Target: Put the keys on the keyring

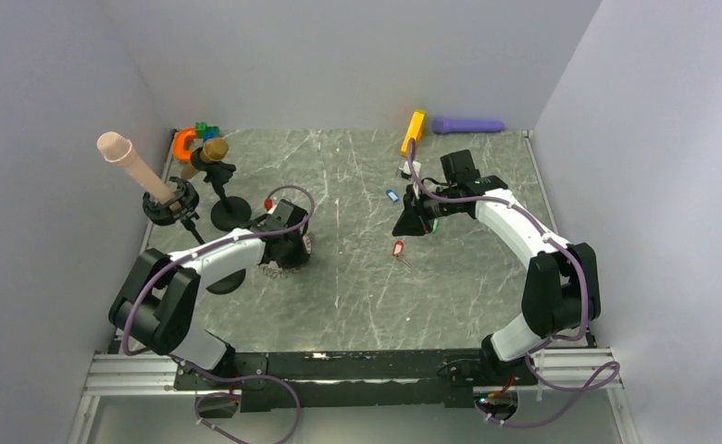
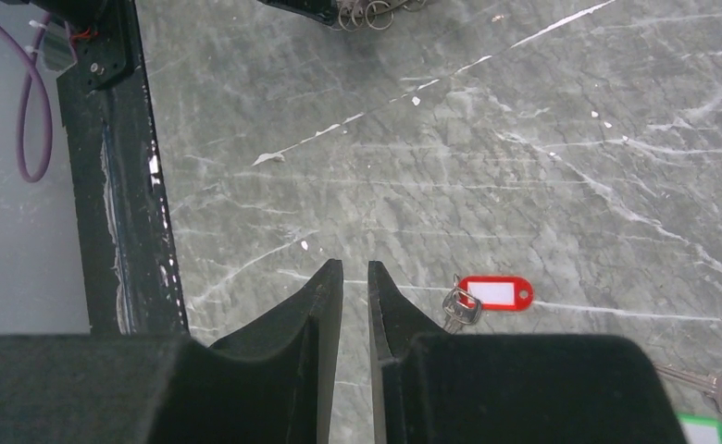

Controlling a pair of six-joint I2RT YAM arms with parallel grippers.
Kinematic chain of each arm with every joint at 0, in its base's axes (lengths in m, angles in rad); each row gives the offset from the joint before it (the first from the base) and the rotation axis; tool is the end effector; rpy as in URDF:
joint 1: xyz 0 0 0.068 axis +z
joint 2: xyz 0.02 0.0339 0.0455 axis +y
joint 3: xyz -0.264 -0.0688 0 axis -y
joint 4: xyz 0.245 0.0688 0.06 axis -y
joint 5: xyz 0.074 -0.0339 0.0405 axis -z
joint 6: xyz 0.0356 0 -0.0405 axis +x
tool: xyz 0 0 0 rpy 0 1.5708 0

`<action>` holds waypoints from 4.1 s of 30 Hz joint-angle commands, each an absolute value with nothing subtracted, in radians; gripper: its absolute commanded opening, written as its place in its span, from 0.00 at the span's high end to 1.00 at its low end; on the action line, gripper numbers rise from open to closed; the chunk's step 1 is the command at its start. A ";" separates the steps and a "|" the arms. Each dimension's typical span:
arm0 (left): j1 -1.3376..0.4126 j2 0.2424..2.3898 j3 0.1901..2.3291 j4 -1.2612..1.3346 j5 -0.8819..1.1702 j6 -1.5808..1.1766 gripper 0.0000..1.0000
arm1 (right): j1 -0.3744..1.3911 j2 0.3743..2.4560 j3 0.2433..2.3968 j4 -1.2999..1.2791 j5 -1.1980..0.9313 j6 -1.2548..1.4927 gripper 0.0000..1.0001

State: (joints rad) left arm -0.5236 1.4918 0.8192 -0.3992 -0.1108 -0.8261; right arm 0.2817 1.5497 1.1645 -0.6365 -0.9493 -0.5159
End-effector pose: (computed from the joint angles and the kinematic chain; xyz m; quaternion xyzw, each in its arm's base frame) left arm 0.2449 -0.1369 0.1749 -0.1593 0.9544 -0.1121 0.2260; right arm 0.2931 0.1149 0.2602 -0.4466 0.7408 0.4087 0.2909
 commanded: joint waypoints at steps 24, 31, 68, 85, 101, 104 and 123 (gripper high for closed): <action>-0.529 1.475 0.809 -0.325 -0.116 -0.855 0.67 | 0.271 1.534 1.176 -0.657 -1.003 -0.562 0.79; -0.529 1.471 0.827 -0.325 -0.126 -0.859 0.68 | 0.268 1.536 1.175 -0.659 -1.006 -0.564 0.79; -0.528 1.578 0.867 -0.339 -0.168 -0.914 0.78 | 0.255 1.534 1.179 -0.679 -1.023 -0.582 0.79; -0.547 1.412 0.860 -0.343 -0.153 -0.802 1.00 | 0.249 1.534 1.192 -0.735 -1.051 -0.646 0.78; -0.754 1.026 1.022 -0.618 -0.055 0.042 1.00 | 0.392 1.641 1.542 -1.450 -1.247 -1.737 0.31; -0.788 1.002 1.073 -0.658 -0.027 0.165 1.00 | 0.466 1.694 1.654 -1.483 -1.251 -1.722 0.32; -0.946 0.844 1.021 -0.490 0.099 0.373 1.00 | 0.667 1.467 1.361 -0.317 -1.248 -0.469 0.56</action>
State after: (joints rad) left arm -0.9283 0.8700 1.0561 -0.6090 0.0509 0.3801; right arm 0.6373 1.4998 1.3781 -0.6044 -1.2301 -0.7116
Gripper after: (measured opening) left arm 0.013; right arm 0.464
